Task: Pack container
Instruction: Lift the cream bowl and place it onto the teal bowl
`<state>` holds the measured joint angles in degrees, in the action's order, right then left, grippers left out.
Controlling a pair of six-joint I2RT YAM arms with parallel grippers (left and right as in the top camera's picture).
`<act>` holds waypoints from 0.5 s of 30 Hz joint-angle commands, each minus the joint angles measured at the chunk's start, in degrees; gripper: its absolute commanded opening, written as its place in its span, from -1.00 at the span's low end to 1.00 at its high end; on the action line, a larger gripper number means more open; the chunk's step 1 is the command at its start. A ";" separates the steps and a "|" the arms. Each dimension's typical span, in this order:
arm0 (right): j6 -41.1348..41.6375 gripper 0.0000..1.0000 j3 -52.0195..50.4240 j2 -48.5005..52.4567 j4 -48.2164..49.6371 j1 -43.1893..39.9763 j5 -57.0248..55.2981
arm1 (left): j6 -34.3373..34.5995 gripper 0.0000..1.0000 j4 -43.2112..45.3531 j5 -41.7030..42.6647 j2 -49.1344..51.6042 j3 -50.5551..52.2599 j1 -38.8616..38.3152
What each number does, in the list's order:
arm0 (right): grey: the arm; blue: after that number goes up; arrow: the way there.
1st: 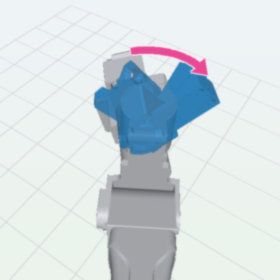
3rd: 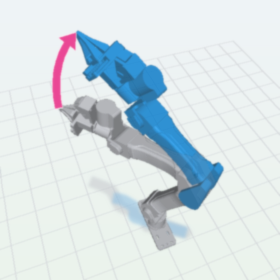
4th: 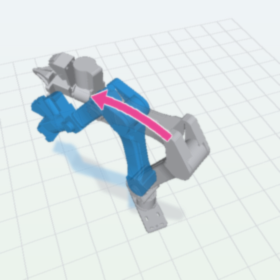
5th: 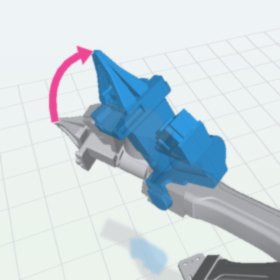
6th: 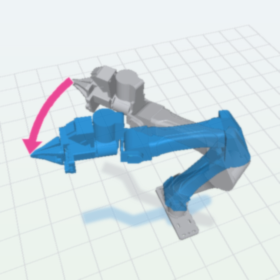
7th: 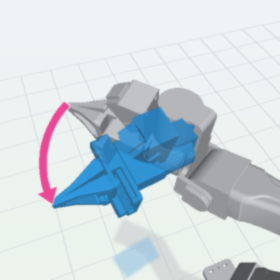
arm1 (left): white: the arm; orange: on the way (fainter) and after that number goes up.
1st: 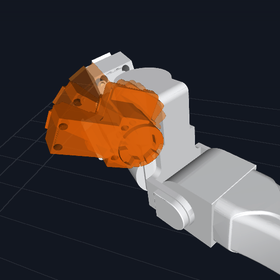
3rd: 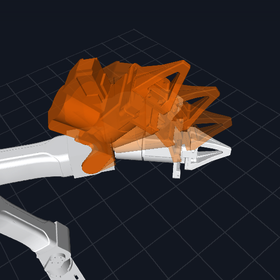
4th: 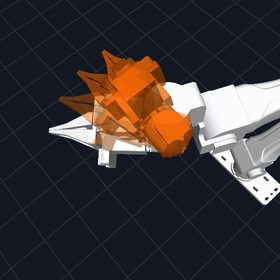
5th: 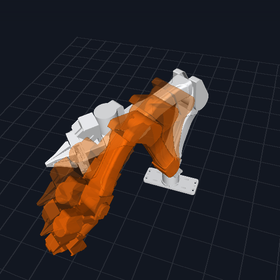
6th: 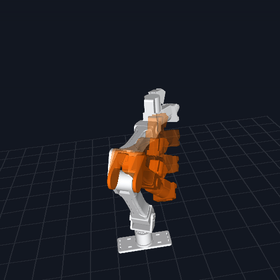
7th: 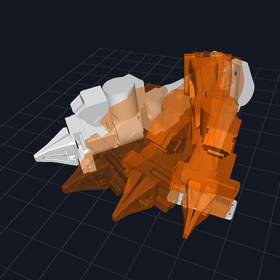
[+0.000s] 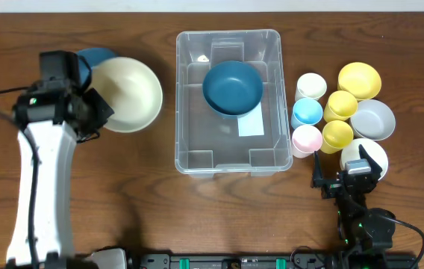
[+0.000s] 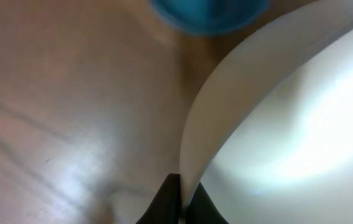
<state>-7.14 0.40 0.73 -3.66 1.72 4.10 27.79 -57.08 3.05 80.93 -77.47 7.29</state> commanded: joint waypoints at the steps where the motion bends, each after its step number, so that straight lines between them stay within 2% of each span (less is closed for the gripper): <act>1: -0.42 0.98 -0.09 -0.07 -0.20 -0.31 0.24 | -5.49 -0.88 3.34 9.97 -4.44 0.00 -0.48; 4: -0.42 0.99 -0.09 -0.07 -0.20 -0.31 0.24 | -7.39 -0.88 7.80 17.29 -6.69 0.00 -2.25; 7: -0.42 0.98 -0.09 -0.07 -0.20 -0.31 0.24 | -8.31 -0.88 12.00 20.98 -7.63 0.00 -5.64; 15: -0.42 0.99 -0.09 -0.07 -0.20 -0.31 0.24 | -8.72 -0.88 23.80 20.39 -6.36 0.00 -18.82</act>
<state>-7.14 0.40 0.73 -3.64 1.72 4.08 20.51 -35.59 21.78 74.11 -77.47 -8.10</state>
